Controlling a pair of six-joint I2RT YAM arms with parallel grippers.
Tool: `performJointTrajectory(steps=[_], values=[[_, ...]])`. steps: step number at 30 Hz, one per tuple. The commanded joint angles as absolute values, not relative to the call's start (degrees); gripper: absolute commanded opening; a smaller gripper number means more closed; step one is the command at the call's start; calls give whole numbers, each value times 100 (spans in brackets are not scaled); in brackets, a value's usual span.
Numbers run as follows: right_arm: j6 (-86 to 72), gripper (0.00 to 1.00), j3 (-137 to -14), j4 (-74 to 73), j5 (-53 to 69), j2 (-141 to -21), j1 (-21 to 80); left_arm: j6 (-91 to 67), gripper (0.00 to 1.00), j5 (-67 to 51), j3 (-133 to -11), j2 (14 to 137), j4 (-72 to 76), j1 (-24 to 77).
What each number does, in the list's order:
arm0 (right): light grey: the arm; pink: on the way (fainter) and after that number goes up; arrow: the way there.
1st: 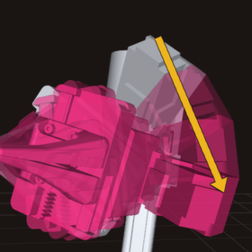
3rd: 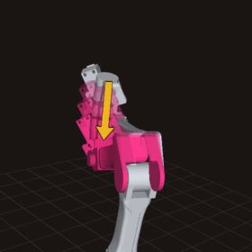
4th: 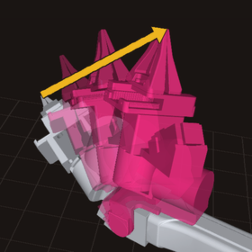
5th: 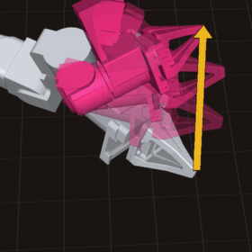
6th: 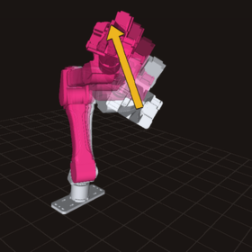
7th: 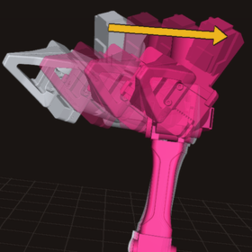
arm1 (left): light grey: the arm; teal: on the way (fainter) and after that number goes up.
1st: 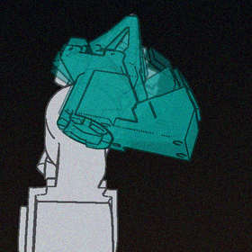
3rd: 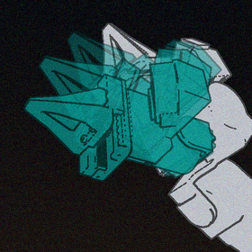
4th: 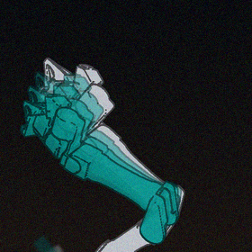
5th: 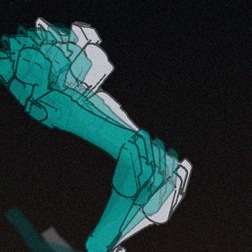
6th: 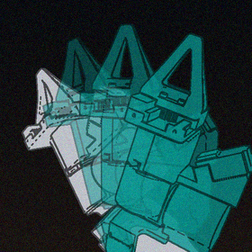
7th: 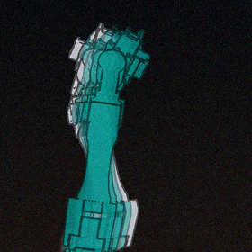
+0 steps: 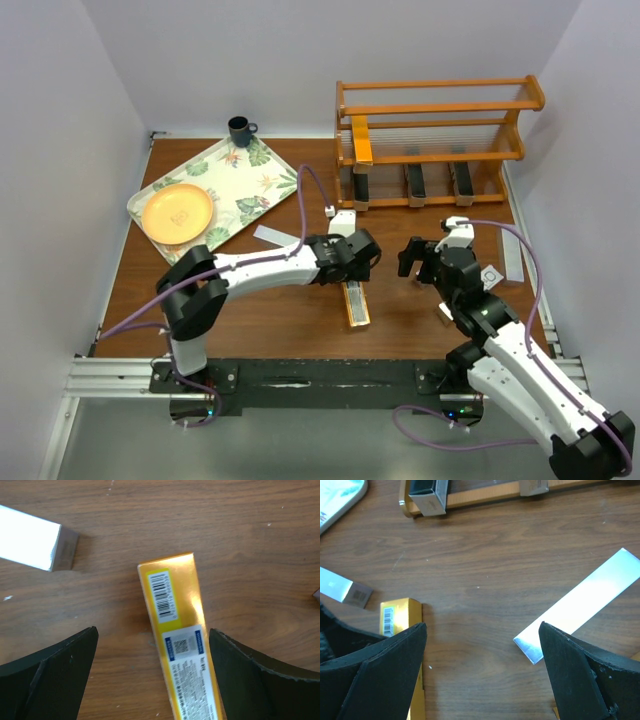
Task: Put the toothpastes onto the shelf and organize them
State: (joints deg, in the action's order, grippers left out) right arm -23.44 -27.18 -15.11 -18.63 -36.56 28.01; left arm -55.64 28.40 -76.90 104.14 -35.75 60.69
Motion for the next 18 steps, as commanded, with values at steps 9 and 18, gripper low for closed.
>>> performJointTrajectory(steps=[9,18], values=[[-2241,98,-2514,-1231,-2048,-3454,2813,-6099,86,3103,-8543,11610,-3832,6179],[-2268,98,-2505,-1222,-1942,-3445,2812,-6117,58,2795,-8447,11733,-3604,6205]])
